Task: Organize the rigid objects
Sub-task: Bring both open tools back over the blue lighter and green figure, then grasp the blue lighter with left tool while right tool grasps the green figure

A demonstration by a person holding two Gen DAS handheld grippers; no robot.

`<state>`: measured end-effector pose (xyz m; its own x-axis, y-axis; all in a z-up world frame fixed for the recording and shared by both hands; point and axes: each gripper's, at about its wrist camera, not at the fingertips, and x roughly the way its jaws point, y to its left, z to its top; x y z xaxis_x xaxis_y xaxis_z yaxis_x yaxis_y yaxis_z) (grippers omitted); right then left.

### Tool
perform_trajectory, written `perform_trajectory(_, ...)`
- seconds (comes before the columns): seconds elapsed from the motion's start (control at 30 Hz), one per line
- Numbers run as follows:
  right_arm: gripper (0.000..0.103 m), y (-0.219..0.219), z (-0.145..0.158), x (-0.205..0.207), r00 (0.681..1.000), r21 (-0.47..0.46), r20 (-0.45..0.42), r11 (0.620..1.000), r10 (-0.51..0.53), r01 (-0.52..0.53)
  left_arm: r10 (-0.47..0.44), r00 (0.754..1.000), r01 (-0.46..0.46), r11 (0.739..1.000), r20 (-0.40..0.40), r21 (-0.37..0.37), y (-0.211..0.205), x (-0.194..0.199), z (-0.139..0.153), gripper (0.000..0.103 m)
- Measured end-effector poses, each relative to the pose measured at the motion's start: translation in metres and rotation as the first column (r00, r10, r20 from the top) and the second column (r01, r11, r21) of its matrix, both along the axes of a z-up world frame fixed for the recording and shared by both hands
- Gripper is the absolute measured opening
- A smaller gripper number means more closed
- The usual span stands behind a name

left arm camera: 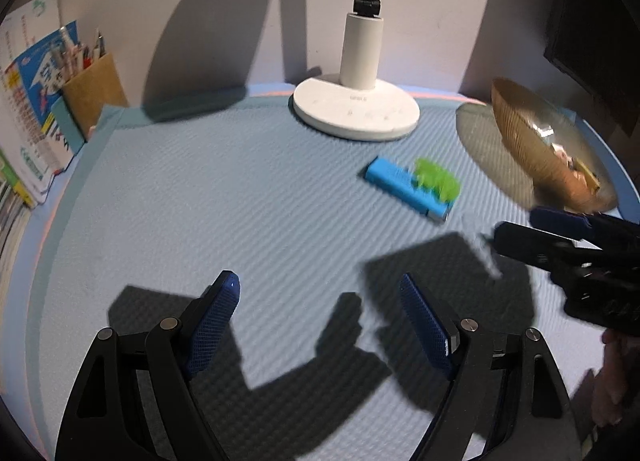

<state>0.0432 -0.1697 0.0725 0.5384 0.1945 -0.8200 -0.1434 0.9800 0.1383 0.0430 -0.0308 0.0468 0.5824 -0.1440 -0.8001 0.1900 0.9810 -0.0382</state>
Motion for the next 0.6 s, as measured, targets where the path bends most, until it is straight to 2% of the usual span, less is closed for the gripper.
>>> perform_trajectory(0.1,0.064,0.015,-0.002,0.022,1.000,-0.068,0.011,0.997,0.023,-0.022,0.028,0.999,-0.027,0.999,-0.034,0.017,-0.003,0.016,0.000,0.081)
perform_trajectory(0.3,0.059,0.017,-0.028,0.061,0.998,-0.038,-0.065,0.999,0.021,-0.024,0.037,0.997,-0.038,0.999,-0.075,-0.011,0.001,0.033,-0.009,0.081)
perform_trajectory(0.37,0.042,0.015,-0.036,0.067,0.995,-0.003,-0.092,1.000,0.025,-0.026,0.033,0.996,-0.033,0.999,-0.077,-0.008,-0.001,0.038,-0.010,0.081)
perform_trajectory(0.43,0.034,0.008,-0.040,0.071,0.995,0.080,-0.090,0.997,0.030,-0.023,0.021,0.997,-0.021,1.000,-0.074,0.000,-0.007,0.041,-0.010,0.081)
perform_trajectory(0.6,0.034,-0.016,-0.042,0.067,0.996,0.101,-0.080,0.994,-0.035,0.043,-0.024,0.997,0.023,1.000,-0.067,-0.019,-0.023,0.051,-0.008,0.081)
